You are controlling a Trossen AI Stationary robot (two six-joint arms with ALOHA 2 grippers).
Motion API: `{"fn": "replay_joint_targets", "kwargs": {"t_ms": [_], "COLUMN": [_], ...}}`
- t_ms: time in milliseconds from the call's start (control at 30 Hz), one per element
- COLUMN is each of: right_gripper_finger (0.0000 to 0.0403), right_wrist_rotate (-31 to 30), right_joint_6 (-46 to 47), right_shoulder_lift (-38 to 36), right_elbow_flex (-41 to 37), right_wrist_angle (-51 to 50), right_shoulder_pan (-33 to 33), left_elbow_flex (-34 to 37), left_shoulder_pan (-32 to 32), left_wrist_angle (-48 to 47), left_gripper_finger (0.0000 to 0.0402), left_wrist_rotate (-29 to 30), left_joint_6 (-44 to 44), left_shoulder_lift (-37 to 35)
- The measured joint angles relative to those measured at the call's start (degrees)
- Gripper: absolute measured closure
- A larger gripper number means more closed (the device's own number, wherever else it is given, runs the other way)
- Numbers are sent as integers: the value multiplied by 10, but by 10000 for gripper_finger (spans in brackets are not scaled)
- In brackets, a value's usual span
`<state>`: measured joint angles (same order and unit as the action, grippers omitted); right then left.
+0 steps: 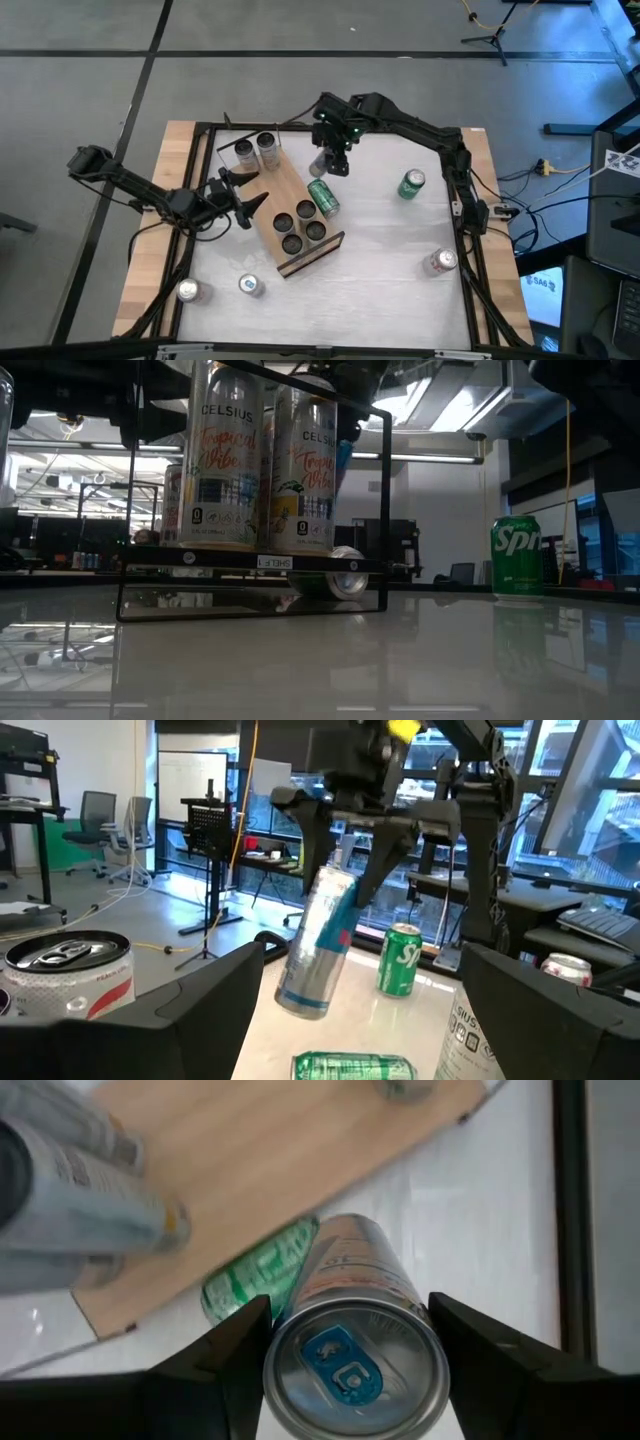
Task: Place canned beverage on shelf
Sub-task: Put the white blue soda can on the shelf
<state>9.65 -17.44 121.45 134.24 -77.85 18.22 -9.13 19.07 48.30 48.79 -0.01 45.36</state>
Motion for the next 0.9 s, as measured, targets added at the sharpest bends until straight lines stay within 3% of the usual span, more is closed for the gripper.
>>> {"fn": "replay_joint_targets", "kwargs": {"t_ms": [667,900], "right_gripper_finger": [169,169], "right_wrist_rotate": [69,69], "right_joint_6": [9,24], "right_shoulder_lift": [8,8], "right_elbow_flex": [0,0], "right_wrist_angle": [103,121], "right_shoulder_pan": [-10,-10], "left_elbow_flex": [0,-9], "left_shoulder_pan": [-11,-64], "left_wrist_angle": [-1,-1], "left_gripper_finger": [69,69], "left_wrist_rotate": [17,-42], "left_joint_6": [2,1], "left_shoulder_lift": [0,1]}}
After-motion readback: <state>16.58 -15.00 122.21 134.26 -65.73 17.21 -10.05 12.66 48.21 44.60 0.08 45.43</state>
